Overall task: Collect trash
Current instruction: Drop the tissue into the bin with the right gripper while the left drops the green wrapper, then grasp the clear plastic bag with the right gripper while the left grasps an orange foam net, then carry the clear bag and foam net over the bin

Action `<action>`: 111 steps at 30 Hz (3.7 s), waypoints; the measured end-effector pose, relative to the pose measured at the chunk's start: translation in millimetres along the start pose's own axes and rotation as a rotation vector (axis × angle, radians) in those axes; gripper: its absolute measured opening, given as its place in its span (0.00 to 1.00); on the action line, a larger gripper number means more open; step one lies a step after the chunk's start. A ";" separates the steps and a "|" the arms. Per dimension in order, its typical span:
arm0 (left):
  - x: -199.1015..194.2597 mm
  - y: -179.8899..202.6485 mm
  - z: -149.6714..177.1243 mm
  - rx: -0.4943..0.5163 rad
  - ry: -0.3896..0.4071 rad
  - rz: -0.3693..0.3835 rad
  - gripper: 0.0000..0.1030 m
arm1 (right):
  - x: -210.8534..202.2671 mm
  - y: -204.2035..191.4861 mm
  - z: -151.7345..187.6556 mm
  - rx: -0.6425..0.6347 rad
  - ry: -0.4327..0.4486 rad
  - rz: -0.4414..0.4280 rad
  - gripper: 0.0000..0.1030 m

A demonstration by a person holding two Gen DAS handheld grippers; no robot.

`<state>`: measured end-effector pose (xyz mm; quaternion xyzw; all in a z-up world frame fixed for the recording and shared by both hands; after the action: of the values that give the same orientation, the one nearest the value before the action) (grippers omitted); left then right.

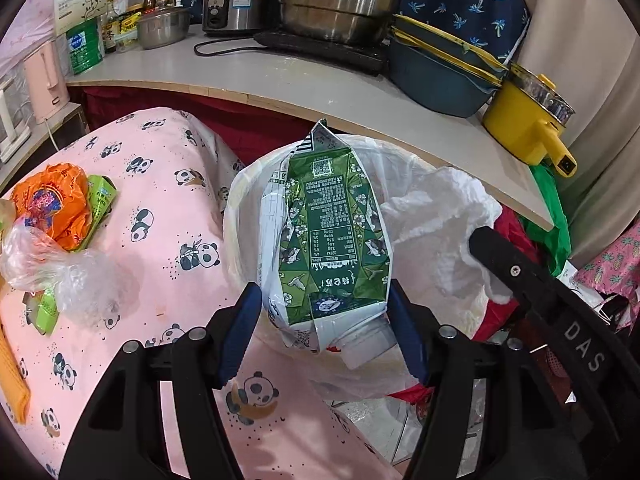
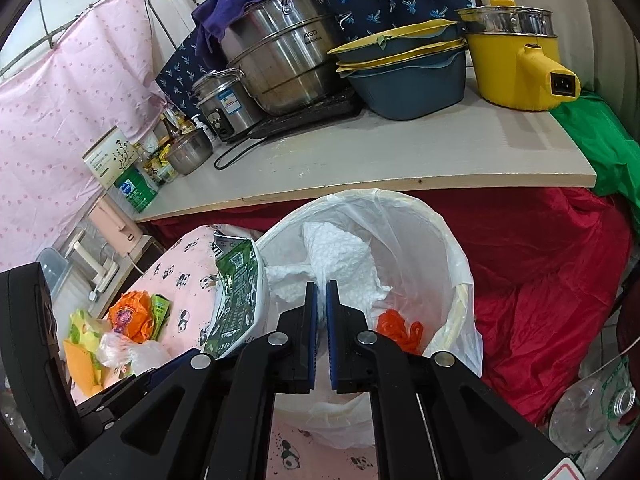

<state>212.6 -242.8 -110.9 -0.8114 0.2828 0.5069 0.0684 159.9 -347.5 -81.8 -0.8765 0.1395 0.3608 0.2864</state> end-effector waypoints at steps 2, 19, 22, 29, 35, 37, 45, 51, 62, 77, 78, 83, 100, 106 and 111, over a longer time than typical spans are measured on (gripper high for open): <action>4.1 -2.6 0.6 -0.008 -0.008 0.001 0.59 | 1.8 1.1 -0.7 0.001 0.002 0.003 0.11; -14.8 -37.8 5.4 -0.070 0.034 -0.056 0.66 | -5.4 -24.2 3.0 -0.031 0.013 -0.021 0.36; -23.8 -50.9 10.5 -0.091 0.050 -0.085 0.66 | -5.4 -34.9 10.1 -0.050 -0.001 -0.028 0.37; -46.4 -90.0 23.6 -0.166 0.067 -0.138 0.66 | -8.6 -66.5 25.3 -0.093 -0.021 -0.064 0.42; -58.3 -135.4 44.5 -0.259 0.059 -0.178 0.66 | -5.3 -99.5 47.4 -0.164 -0.060 -0.087 0.47; -61.7 -151.8 53.4 -0.286 0.053 -0.201 0.66 | -2.4 -111.0 56.2 -0.187 -0.077 -0.094 0.47; -84.0 -213.3 84.0 -0.378 0.060 -0.296 0.72 | 6.7 -155.5 80.7 -0.262 -0.123 -0.120 0.48; -93.3 -260.9 109.6 -0.477 0.046 -0.357 0.79 | 21.7 -186.6 100.4 -0.310 -0.162 -0.136 0.59; -92.3 -314.3 127.7 -0.579 0.018 -0.385 0.83 | 66.3 -219.2 108.1 -0.363 -0.207 -0.113 0.64; -72.9 -357.0 136.3 -0.663 -0.020 -0.396 0.86 | 120.1 -236.1 105.2 -0.384 -0.240 -0.080 0.67; -72.8 -356.2 136.1 -0.656 -0.017 -0.400 0.85 | 122.7 -236.8 106.4 -0.386 -0.243 -0.078 0.67; -75.8 -349.6 132.5 -0.612 0.000 -0.409 0.60 | 128.3 -236.8 112.4 -0.384 -0.254 -0.088 0.64; -93.6 -278.8 114.2 -0.511 0.056 -0.271 0.20 | 86.7 -219.4 116.3 -0.356 -0.222 -0.114 0.16; -102.8 -234.4 98.7 -0.426 0.080 -0.235 0.20 | 53.3 -202.0 101.2 -0.320 -0.170 -0.125 0.15; -107.3 -194.8 87.7 -0.352 0.093 -0.209 0.19 | 26.8 -180.0 84.8 -0.278 -0.126 -0.130 0.15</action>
<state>211.7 -4.2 -94.5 -0.8584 0.1070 0.5005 -0.0354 213.0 -154.0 -77.5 -0.8906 0.0130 0.4115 0.1932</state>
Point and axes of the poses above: each gripper's, at about its wrist camera, not at the fingertips, and x roughly the way its jaws point, y to its right, z to its underside, the point moved 10 cm from there along x, roughly the way its jaws point, and after that the axes turned 9 degrees about -y, right-handed, at the moved point
